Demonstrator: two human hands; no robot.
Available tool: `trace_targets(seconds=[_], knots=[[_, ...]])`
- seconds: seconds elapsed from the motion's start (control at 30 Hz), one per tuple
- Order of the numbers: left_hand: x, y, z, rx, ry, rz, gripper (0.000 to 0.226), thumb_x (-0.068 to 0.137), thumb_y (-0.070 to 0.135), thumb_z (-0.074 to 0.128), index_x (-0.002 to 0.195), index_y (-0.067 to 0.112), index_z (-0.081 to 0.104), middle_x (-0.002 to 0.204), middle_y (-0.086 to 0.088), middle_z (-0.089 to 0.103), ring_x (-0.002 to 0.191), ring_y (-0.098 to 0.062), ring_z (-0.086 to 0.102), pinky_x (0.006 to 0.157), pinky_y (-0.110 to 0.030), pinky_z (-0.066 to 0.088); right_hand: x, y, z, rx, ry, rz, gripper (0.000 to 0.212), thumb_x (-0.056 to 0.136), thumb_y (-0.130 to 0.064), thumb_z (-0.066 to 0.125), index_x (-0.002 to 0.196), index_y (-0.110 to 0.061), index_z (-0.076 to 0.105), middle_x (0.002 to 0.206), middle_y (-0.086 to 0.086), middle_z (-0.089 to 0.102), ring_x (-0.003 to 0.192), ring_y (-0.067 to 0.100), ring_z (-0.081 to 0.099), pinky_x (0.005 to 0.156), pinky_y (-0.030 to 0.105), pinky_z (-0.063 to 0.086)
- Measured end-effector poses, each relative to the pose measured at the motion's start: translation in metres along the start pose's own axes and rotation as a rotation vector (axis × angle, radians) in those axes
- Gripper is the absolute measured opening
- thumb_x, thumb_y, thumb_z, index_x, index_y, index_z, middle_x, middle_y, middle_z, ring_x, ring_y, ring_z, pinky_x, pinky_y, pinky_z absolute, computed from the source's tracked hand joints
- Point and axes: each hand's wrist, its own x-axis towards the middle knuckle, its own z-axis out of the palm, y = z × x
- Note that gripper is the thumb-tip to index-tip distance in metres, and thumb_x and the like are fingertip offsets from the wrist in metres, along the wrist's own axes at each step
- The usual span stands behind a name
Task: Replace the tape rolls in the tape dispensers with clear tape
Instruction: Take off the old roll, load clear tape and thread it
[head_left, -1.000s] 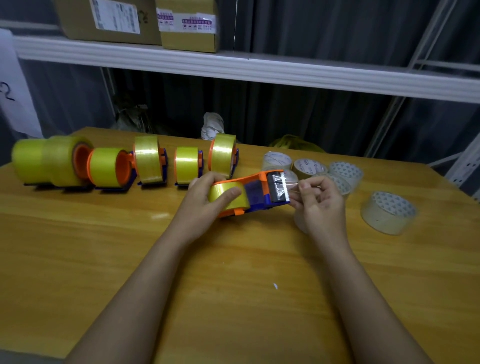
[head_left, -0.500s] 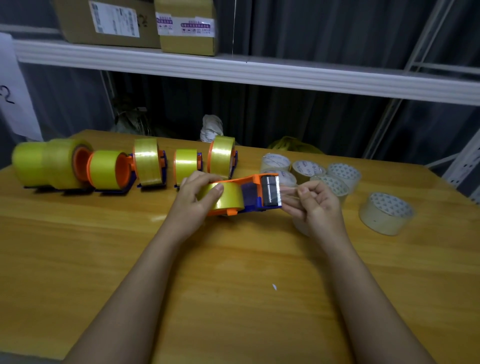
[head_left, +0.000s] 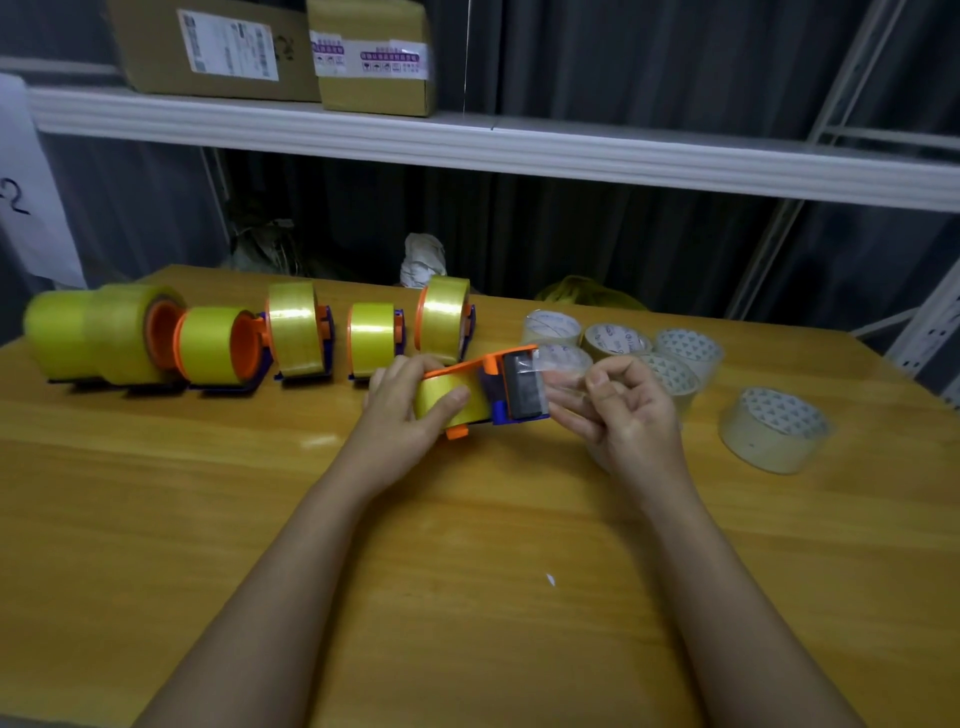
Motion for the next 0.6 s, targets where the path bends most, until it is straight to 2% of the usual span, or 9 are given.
trace_targets(seconds=[0.07, 0.17, 0.3, 0.37, 0.53, 0.6], knots=[[0.0004, 0.0001, -0.0003, -0.023, 0.001, 0.001, 0.02, 0.094, 0.035, 0.053, 0.11, 0.023, 0.054, 0.105, 0.012, 0.047, 0.11, -0.01, 0.037, 0.092, -0.028, 0.034, 0.0001, 0.0001, 0.0001, 0.003, -0.021, 0.022, 0.013, 0.098, -0.007, 0.043, 0.086, -0.009, 0.048, 0.099, 0.021, 0.068, 0.084, 0.021, 0.073, 0.068, 0.025, 0.058], [0.0003, 0.0005, -0.002, -0.073, 0.017, 0.005, 0.019, 0.096, 0.031, 0.05, 0.114, 0.025, 0.054, 0.106, 0.011, 0.048, 0.114, -0.013, 0.038, 0.089, -0.023, 0.036, -0.0009, 0.0005, 0.0005, 0.036, -0.048, 0.063, 0.017, 0.099, -0.003, 0.04, 0.084, -0.008, 0.047, 0.096, 0.014, 0.069, 0.08, 0.015, 0.073, 0.068, 0.023, 0.058], [-0.0005, -0.0017, -0.0038, -0.119, 0.023, -0.016, 0.018, 0.098, 0.03, 0.048, 0.115, 0.031, 0.055, 0.107, 0.02, 0.046, 0.117, -0.017, 0.041, 0.1, -0.047, 0.042, -0.0017, 0.0007, -0.0002, 0.085, -0.049, 0.107, 0.017, 0.099, -0.003, 0.039, 0.084, -0.007, 0.046, 0.104, 0.023, 0.065, 0.081, 0.017, 0.073, 0.069, 0.024, 0.058], [-0.0008, -0.0022, -0.0037, -0.13, 0.029, -0.015, 0.018, 0.098, 0.03, 0.048, 0.115, 0.032, 0.054, 0.107, 0.021, 0.047, 0.119, -0.018, 0.041, 0.1, -0.049, 0.041, -0.0026, -0.0004, -0.0005, 0.107, -0.043, 0.129, 0.017, 0.099, -0.002, 0.04, 0.084, -0.007, 0.047, 0.107, 0.028, 0.062, 0.082, 0.018, 0.073, 0.069, 0.024, 0.059], [-0.0006, -0.0006, -0.0003, -0.106, 0.068, 0.013, 0.012, 0.099, 0.023, 0.047, 0.108, 0.025, 0.055, 0.1, 0.019, 0.047, 0.113, -0.017, 0.042, 0.096, -0.034, 0.038, -0.002, -0.0032, -0.0015, 0.156, -0.047, 0.116, 0.013, 0.092, -0.008, 0.053, 0.079, -0.006, 0.055, 0.098, 0.026, 0.067, 0.083, 0.026, 0.071, 0.068, 0.029, 0.06], [0.0, -0.0009, 0.0007, -0.099, 0.105, 0.025, 0.011, 0.099, 0.022, 0.049, 0.105, 0.019, 0.057, 0.096, 0.02, 0.047, 0.109, -0.018, 0.044, 0.095, -0.037, 0.04, -0.0019, -0.0039, -0.0012, 0.167, -0.036, 0.09, 0.007, 0.088, -0.012, 0.062, 0.083, -0.009, 0.061, 0.095, 0.022, 0.069, 0.083, 0.026, 0.072, 0.069, 0.03, 0.059]])
